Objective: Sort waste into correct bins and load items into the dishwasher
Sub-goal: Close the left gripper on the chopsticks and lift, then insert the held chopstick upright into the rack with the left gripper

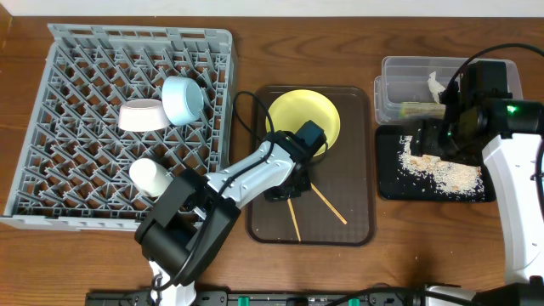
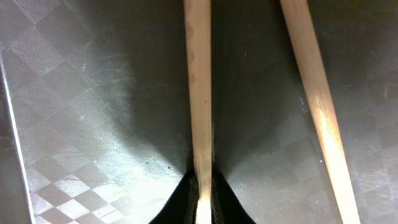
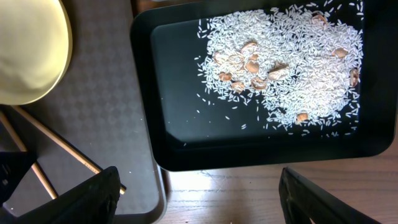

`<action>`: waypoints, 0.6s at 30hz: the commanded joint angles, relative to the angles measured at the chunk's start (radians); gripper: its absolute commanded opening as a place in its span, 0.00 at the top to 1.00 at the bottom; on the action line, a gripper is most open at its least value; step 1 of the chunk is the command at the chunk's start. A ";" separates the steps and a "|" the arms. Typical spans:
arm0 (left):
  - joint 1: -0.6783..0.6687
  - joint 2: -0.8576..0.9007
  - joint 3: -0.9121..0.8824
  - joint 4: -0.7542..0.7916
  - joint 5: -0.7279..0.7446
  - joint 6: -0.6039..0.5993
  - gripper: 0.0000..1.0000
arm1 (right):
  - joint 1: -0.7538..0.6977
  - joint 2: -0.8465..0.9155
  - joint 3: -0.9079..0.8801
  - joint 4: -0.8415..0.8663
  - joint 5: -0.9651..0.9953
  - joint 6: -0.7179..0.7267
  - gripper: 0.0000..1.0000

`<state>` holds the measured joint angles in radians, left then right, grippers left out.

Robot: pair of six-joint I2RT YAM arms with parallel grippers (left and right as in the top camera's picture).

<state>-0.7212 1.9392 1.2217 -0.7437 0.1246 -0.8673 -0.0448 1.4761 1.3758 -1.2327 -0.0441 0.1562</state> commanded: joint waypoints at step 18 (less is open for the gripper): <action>0.260 -0.416 0.014 -0.045 -0.064 0.554 0.92 | -0.007 -0.011 0.018 -0.006 0.010 -0.001 0.21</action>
<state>-0.5190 1.6249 1.2079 -0.7612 0.1337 -0.5098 -0.0448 1.4761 1.3758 -1.2377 -0.0441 0.1562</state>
